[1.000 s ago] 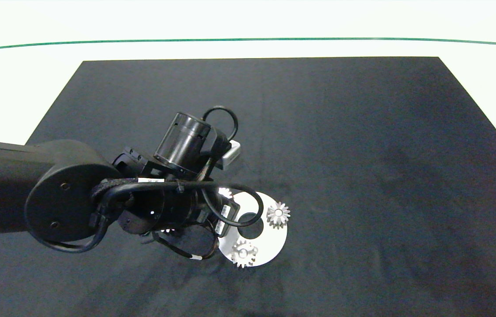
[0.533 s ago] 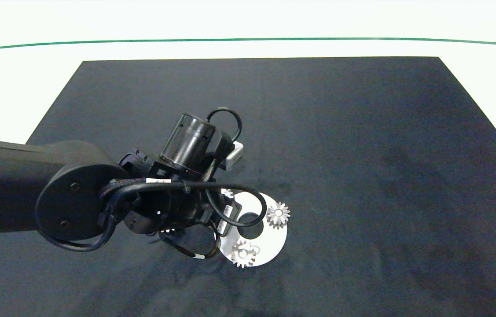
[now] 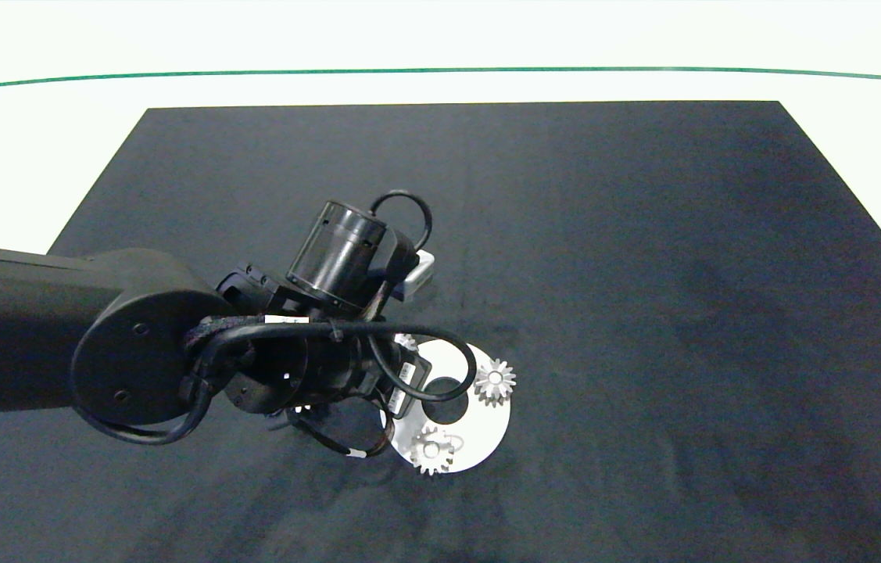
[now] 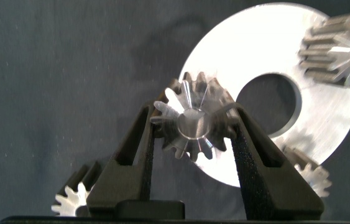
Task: Remove an incorrectly installed larger gear and replace it with the correct smaller gear
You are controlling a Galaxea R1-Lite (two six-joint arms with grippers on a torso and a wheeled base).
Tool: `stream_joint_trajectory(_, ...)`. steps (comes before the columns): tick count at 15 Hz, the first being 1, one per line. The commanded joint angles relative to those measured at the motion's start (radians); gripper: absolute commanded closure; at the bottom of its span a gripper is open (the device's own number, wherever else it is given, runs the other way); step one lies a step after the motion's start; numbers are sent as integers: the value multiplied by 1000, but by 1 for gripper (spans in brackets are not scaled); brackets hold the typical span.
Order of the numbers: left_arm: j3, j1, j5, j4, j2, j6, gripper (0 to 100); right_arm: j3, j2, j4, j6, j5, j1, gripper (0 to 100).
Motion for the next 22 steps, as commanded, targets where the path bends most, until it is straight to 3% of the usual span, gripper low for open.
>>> stream_joint_trajectory(1,-12,-5,2,2,3,1,72,1,0,2,-1,1,0,0)
stream_joint_trajectory(8,-1,6,3,4,4,1,72,-1,0,2,-1,1,2,0)
stream_joint_trajectory(11,1,12,25,4,0,19,72,-1,-2,2,-1,1,0,0)
stream_joint_trajectory(21,-4,12,33,35,-11,36,72,-1,-8,2,-1,2,2,0)
stream_joint_trajectory(22,-6,12,43,35,-13,38,72,-1,-9,2,-1,1,2,0)
